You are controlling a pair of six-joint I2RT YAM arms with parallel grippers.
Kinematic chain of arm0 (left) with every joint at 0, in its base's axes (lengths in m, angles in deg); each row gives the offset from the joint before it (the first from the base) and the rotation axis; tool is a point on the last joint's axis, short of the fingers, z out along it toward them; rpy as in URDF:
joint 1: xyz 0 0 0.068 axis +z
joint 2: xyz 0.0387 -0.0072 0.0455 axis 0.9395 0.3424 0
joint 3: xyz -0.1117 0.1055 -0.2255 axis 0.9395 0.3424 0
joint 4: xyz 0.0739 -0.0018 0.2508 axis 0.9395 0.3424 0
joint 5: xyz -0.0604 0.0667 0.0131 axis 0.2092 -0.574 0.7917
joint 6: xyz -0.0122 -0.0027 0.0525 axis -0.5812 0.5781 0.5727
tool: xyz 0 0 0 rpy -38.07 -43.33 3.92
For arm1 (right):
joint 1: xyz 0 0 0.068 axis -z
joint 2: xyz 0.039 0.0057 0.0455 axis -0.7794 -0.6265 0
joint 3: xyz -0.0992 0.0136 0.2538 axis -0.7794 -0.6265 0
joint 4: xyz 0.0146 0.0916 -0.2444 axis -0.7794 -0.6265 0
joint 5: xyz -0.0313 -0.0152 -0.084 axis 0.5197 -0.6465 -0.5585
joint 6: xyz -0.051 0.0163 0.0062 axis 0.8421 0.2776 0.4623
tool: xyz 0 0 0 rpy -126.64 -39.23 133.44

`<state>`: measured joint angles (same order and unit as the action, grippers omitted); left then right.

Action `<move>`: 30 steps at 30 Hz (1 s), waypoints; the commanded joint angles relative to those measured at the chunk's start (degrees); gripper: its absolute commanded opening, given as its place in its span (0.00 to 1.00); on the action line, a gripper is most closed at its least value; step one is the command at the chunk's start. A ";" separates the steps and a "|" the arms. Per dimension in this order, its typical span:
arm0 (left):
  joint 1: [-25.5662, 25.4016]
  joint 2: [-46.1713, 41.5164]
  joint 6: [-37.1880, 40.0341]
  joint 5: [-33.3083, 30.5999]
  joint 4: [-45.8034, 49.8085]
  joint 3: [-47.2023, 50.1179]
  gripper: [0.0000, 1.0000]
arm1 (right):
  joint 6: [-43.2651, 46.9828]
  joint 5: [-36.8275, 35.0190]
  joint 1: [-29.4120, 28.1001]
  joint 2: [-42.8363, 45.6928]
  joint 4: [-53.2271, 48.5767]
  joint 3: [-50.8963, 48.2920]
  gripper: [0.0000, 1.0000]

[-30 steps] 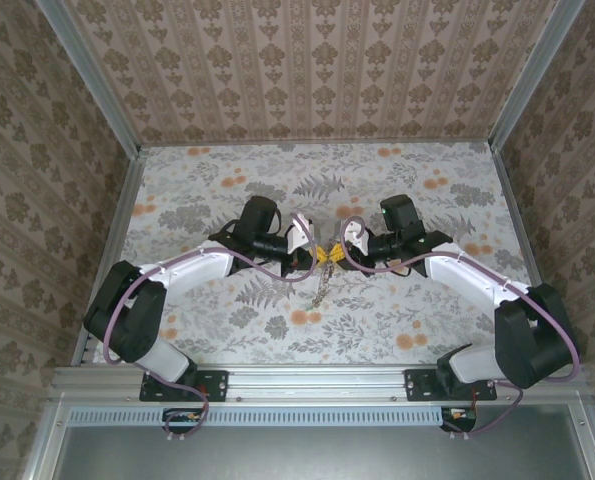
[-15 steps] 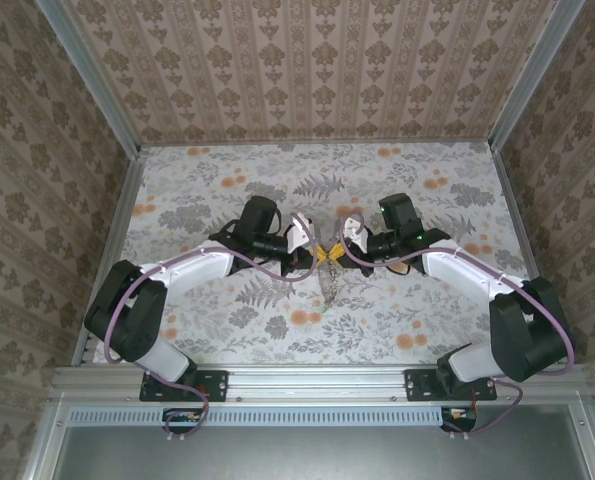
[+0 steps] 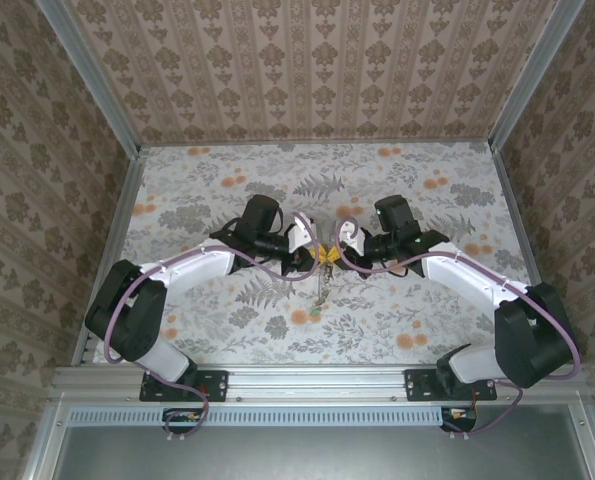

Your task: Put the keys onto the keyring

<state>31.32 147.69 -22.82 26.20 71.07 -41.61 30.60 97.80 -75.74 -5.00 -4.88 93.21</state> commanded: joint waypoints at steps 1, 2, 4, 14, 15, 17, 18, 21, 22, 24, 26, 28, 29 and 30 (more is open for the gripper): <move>-0.54 0.26 2.51 -0.90 3.25 -1.83 0.22 | -0.47 -0.31 -0.67 1.74 -0.39 2.72 0.00; -0.62 0.40 2.97 -0.98 3.66 -2.05 0.23 | -0.41 -0.34 -0.77 1.80 -0.61 2.90 0.00; -0.85 0.83 3.71 -1.60 4.86 -2.70 0.23 | -0.41 -0.28 -1.08 2.09 -0.72 3.01 0.00; -1.33 2.58 4.45 -3.21 7.01 -4.93 0.05 | 0.08 -0.72 -2.80 3.48 -3.29 4.13 0.00; -1.33 2.55 4.20 -3.28 6.71 -4.88 0.00 | -0.05 -0.56 -2.84 3.94 -3.13 3.94 0.00; -1.18 2.29 3.75 -3.02 5.74 -4.37 0.00 | -0.43 -0.59 -2.73 5.09 -2.17 2.83 0.00; -1.11 1.90 3.40 -2.38 4.85 -3.91 0.00 | -0.70 -0.71 -2.42 5.43 -1.37 1.83 0.00; -0.77 0.62 1.92 0.80 0.41 -1.88 0.00 | -2.75 1.64 -0.21 5.40 2.27 -1.03 0.07; -0.57 0.21 1.46 1.94 -1.16 -1.04 0.00 | -3.34 2.76 0.38 5.20 3.42 -1.84 0.09; -0.47 -0.33 0.58 3.45 -3.25 -0.24 0.00 | -3.33 3.92 0.85 5.01 4.64 -2.81 0.15; -0.33 -0.54 0.06 5.01 -3.97 -0.21 0.00 | -3.31 4.34 1.06 4.84 5.63 -3.53 0.16; -0.15 -0.58 -0.66 6.31 -5.01 -0.13 0.00 | -3.39 5.19 1.40 4.66 6.77 -4.05 0.17; -0.07 -0.56 -1.07 6.80 -5.53 -0.08 0.00 | -3.31 5.58 1.64 4.57 7.19 -4.24 0.17; -0.02 -0.61 -1.57 7.34 -6.30 0.03 0.00 | -3.32 5.99 1.90 4.42 7.74 -4.49 0.18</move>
<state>30.93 148.92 -22.23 29.10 69.45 -41.74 27.76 99.72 -74.54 -1.37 -0.43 89.69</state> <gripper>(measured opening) 0.041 0.174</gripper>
